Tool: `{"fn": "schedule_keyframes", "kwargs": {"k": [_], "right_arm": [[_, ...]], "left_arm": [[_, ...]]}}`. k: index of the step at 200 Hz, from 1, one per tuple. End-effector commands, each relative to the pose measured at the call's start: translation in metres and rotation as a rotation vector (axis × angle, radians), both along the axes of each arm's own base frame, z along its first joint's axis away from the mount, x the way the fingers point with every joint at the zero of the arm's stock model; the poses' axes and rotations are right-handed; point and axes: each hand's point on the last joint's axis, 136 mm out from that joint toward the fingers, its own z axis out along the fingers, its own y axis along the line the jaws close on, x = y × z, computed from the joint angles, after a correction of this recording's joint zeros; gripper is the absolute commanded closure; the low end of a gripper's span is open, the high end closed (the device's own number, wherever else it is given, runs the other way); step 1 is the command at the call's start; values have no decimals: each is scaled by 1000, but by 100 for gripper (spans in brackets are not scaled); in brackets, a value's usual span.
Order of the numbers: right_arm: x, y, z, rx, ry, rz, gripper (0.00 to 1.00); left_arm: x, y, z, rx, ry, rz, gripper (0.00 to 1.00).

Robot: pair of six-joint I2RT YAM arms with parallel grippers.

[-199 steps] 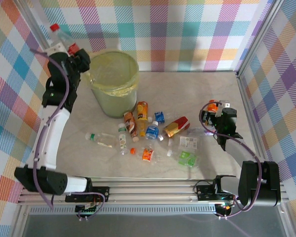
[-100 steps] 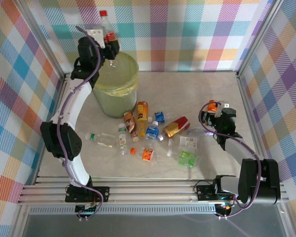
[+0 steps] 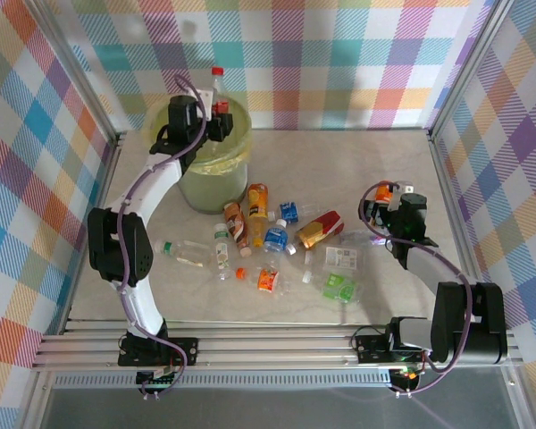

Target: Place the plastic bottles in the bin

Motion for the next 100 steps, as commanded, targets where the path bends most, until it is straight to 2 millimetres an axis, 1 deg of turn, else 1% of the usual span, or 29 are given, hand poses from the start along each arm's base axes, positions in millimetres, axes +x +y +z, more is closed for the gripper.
{"fn": "schedule_keyframes", "kwargs": {"k": [1, 14, 26, 36, 45, 63, 100], "right_arm": [[7, 4, 12, 22, -23, 11, 0], [7, 4, 13, 20, -23, 10, 0], [7, 4, 12, 21, -21, 9, 0], [7, 4, 12, 19, -22, 10, 0], [7, 4, 12, 19, -22, 10, 0], [7, 4, 13, 19, -22, 10, 0], [7, 4, 13, 20, -24, 10, 0]], "left_arm": [[-6, 3, 35, -7, -102, 5, 71], [-6, 5, 27, -3, -88, 14, 71], [-6, 7, 20, 2, -73, 22, 68], [-7, 7, 16, 5, -66, 23, 63], [-7, 7, 13, 7, -59, 25, 56], [-8, 7, 7, 6, -47, 24, 46], [-8, 6, 2, -7, -33, 24, 38]]}}
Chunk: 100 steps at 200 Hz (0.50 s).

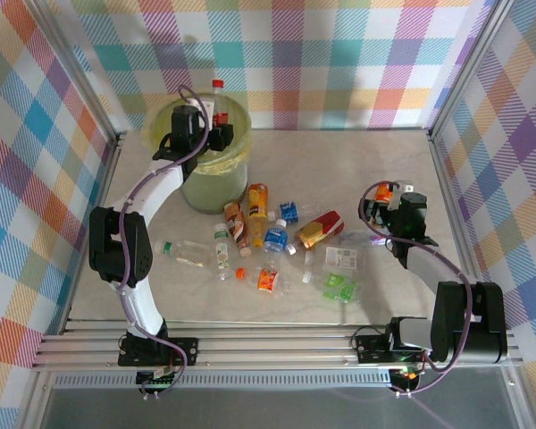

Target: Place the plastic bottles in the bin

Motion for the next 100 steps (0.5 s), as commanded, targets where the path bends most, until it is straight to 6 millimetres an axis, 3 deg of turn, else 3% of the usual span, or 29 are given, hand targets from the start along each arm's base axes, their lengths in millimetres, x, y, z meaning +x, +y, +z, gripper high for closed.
{"fn": "schedule_keyframes", "kwargs": {"k": [1, 48, 68, 100], "right_arm": [[6, 4, 12, 20, -23, 10, 0], [6, 3, 12, 17, -23, 7, 0], [6, 3, 12, 18, -22, 7, 0], [6, 3, 13, 18, -22, 7, 0]], "left_arm": [[-5, 2, 26, -18, -60, 3, 38], [-5, 1, 26, -25, -55, 0, 28], [-4, 0, 26, -26, -50, -2, 19], [-3, 0, 27, -26, -50, -4, 17]]}}
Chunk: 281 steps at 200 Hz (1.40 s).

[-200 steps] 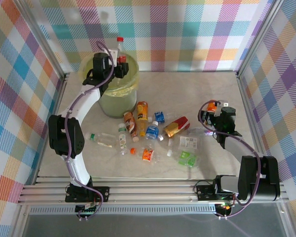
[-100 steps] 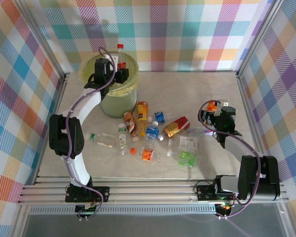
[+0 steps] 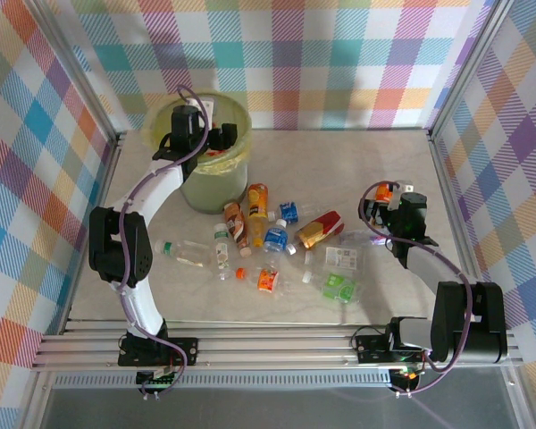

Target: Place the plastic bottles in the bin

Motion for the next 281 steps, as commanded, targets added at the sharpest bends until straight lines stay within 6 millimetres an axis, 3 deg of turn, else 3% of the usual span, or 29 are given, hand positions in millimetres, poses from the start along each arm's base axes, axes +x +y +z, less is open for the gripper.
{"fn": "schedule_keyframes", "kwargs": {"k": [1, 18, 36, 61, 95, 128, 169, 213, 251, 281], "right_arm": [[6, 4, 13, 18, -25, 7, 0], [6, 3, 13, 18, -23, 7, 0], [6, 3, 13, 17, -23, 5, 0], [6, 3, 14, 16, -24, 2, 0], [6, 2, 14, 18, -22, -4, 0], [6, 0, 13, 16, -16, -13, 0], [6, -3, 11, 10, -6, -29, 0], [7, -7, 11, 3, 16, -56, 0], [6, -10, 9, 0, 39, -74, 0], [6, -12, 10, -1, 56, -87, 0]], "left_arm": [[-3, -1, 27, -17, -52, -8, 17], [-2, -1, 32, -23, -56, -7, 14], [-3, -1, 45, -41, -67, -5, 0], [-6, 0, 72, -73, -86, 8, 0], [-22, 10, 124, -117, -133, 53, 0], [-55, 34, 176, -150, -172, 155, 0], [-122, 72, 195, -202, -112, 318, 0], [-203, 110, 151, -306, -50, 484, 0], [-262, 141, 77, -426, 32, 670, 0], [-290, 149, 11, -453, 185, 770, 0]]}}
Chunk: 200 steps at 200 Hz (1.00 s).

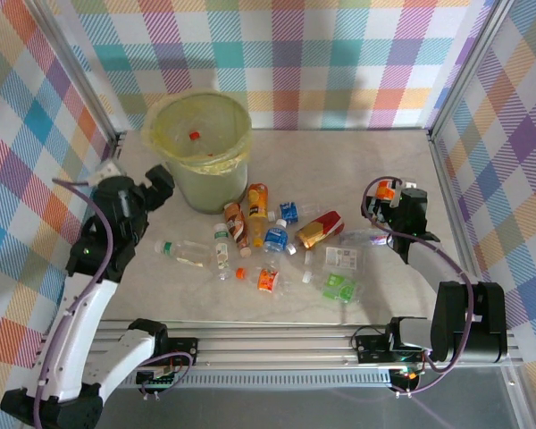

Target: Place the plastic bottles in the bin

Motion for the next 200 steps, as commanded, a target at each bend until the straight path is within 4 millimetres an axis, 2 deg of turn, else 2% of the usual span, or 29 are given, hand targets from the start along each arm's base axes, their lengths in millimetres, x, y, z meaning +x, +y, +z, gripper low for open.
{"fn": "schedule_keyframes", "kwargs": {"k": [1, 41, 84, 134, 200], "right_arm": [[5, -2, 8, 5, 6, -25, 0], [2, -9, 7, -6, 72, -66, 0], [-2, -5, 7, 11, 143, -64, 0], [-15, 9, 16, 9, 226, -61, 0], [-37, 26, 39, 38, 297, -68, 0]], "left_arm": [[-22, 13, -48, -92, 118, 121, 0], [-41, -1, -134, -221, 335, 125, 0], [-45, -16, -192, -385, 396, 135, 0], [-30, -21, -223, -455, 419, 124, 0], [7, -27, -240, -512, 426, 101, 0]]}}
